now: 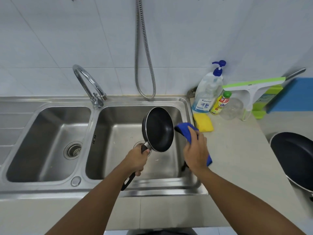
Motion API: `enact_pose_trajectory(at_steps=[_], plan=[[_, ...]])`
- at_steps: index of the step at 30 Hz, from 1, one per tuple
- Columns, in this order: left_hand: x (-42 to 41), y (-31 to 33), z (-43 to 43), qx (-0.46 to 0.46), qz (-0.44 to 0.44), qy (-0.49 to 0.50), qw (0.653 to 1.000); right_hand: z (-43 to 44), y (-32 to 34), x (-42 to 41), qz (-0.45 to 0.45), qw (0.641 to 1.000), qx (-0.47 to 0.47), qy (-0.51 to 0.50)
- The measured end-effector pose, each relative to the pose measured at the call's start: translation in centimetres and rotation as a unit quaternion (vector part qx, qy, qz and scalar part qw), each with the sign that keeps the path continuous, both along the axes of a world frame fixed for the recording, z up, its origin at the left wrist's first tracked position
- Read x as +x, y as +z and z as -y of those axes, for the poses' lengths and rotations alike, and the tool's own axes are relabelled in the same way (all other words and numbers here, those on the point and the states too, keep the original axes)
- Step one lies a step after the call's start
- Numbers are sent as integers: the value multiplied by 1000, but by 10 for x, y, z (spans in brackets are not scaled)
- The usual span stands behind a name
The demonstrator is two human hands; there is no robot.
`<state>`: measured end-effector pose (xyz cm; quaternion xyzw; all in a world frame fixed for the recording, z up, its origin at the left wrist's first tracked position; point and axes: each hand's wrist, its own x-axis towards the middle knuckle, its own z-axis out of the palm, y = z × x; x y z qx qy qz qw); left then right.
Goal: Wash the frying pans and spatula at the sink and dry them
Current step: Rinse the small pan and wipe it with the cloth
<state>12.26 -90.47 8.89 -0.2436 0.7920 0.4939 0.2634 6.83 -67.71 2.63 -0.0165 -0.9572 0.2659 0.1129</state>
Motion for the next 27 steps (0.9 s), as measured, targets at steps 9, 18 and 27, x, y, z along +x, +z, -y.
enact_pose_trajectory(at_steps=[9,18,27], plan=[[-11,15,-13,-13,-49,-52,997,106,47,-45,119,916,-355,143],[-8,19,24,62,-66,26,996,30,5,-64,93,917,97,377],[-10,30,3,103,-40,-55,992,56,47,-107,-46,975,54,212]])
